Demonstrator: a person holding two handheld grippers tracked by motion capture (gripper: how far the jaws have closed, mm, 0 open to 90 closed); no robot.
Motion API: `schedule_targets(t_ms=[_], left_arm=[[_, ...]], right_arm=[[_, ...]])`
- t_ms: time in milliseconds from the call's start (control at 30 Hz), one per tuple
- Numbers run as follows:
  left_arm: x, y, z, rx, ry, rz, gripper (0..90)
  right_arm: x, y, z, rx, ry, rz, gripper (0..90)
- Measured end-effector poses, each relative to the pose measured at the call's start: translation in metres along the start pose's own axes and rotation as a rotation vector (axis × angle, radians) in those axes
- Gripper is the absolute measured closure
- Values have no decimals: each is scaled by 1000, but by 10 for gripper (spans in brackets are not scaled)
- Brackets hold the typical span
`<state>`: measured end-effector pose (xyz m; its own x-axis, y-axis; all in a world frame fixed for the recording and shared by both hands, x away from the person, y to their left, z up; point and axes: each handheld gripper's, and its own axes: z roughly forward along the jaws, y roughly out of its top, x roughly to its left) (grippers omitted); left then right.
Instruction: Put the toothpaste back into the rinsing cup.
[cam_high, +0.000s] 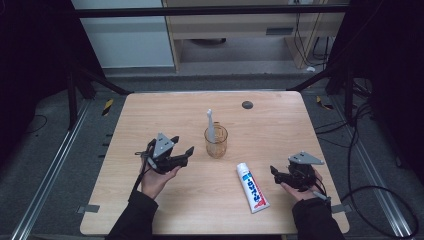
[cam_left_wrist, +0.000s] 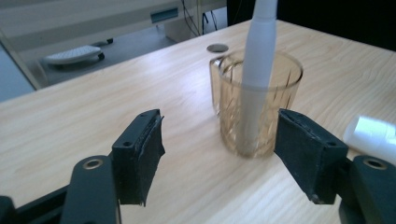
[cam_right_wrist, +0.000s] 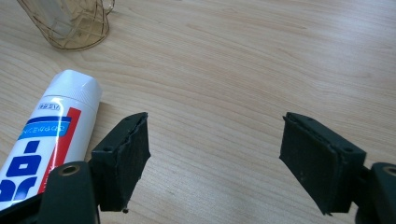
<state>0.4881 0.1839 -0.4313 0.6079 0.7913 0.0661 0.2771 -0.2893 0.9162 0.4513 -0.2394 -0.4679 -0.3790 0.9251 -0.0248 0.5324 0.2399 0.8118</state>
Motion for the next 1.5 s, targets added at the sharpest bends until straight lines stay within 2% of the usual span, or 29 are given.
schedule_targets(t_ms=[200, 500, 733, 867, 967, 1100, 1233, 1500], left_arm=[[17, -27, -23, 32, 38, -45, 295], [38, -63, -67, 53, 94, -122, 289], [52, -81, -88, 80, 161, -159, 292], [58, -91, -89, 116, 192, -184, 313], [61, -94, -86, 136, 203, -180, 326], [60, -95, -85, 138, 206, -176, 338], [60, -96, -84, 149, 203, -178, 367], [61, -99, -81, 154, 199, -185, 375]], right_arm=[[4, 0, -2, 5, 8, -11, 253], [9, -1, -5, 7, 28, -32, 308], [21, -4, -7, 33, 71, -68, 376], [27, -10, -8, 62, 92, -71, 444], [31, -13, -9, 89, 107, -85, 491], [36, -19, -14, 117, 133, -95, 570], [38, -24, -18, 139, 148, -84, 641], [45, -28, -14, 192, 182, -103, 757]])
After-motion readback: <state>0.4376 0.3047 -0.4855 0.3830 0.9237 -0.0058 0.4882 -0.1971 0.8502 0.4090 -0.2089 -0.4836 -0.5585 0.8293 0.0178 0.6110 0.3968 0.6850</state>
